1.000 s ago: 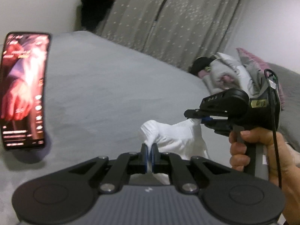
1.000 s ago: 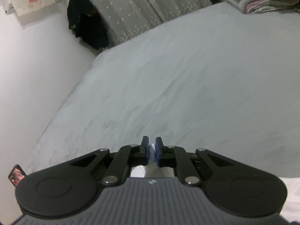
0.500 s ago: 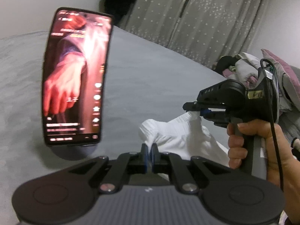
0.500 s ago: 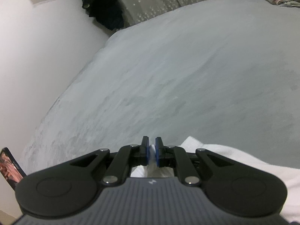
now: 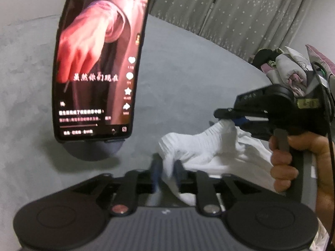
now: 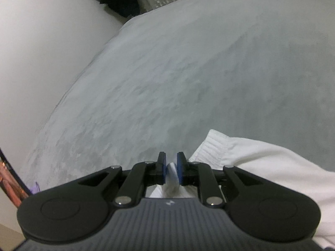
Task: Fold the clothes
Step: 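Lower the garment onto the bed and open both grippers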
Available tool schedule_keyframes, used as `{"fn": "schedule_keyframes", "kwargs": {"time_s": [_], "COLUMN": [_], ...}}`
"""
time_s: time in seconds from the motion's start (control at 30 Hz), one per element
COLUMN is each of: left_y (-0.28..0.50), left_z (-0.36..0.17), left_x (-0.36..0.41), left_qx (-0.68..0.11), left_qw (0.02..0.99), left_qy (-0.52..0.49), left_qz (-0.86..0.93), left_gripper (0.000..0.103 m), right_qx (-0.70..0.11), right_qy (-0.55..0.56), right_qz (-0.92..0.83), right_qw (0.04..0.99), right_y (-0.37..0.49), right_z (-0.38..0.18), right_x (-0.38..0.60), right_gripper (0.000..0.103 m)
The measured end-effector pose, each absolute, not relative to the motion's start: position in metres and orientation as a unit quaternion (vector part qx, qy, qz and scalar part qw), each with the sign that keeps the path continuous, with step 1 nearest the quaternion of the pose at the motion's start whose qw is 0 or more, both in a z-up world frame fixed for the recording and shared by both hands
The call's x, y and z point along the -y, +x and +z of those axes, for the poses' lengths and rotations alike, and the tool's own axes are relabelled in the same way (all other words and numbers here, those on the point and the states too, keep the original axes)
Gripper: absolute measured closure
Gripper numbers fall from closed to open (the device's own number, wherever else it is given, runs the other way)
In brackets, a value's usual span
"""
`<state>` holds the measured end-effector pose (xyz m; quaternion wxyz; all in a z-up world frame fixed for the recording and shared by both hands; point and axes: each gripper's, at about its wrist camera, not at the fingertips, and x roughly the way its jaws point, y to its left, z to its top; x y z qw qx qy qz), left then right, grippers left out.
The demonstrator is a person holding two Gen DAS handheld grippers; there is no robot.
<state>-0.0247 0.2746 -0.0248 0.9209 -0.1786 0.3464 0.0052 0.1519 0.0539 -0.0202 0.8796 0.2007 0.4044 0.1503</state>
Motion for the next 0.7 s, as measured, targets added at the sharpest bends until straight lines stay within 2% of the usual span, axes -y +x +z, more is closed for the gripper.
{"fn": "schedule_keyframes", "kwargs": {"time_s": [0.03,0.1,0.13,0.37,0.7], "left_y": [-0.026,-0.027,-0.028,-0.027,-0.03], "left_z": [-0.023,-0.02,-0.019,-0.013,-0.013], "left_x": [-0.275,-0.276,-0.276,-0.261,-0.231], "left_qx": [-0.343,-0.336,-0.334,-0.317,-0.32], "left_qw": [0.922,0.925,0.926,0.933,0.934], "left_qy": [-0.178,-0.177,-0.178,-0.169,-0.14], "left_qz": [0.006,0.007,0.006,-0.023,-0.073], "left_gripper": [0.069,0.066,0.064,0.06,0.058], "right_qx": [-0.403,-0.399,-0.397,-0.398,-0.401], "right_qy": [0.199,0.204,0.206,0.216,0.21], "right_qz": [0.153,0.157,0.158,0.154,0.13], "right_qw": [0.88,0.88,0.88,0.878,0.882], "right_y": [0.149,0.144,0.14,0.117,0.087], "right_z": [-0.018,-0.015,-0.015,-0.011,-0.009], "right_x": [-0.052,-0.048,-0.045,-0.021,0.022], "right_gripper": [0.079,0.063,0.06,0.06,0.06]}}
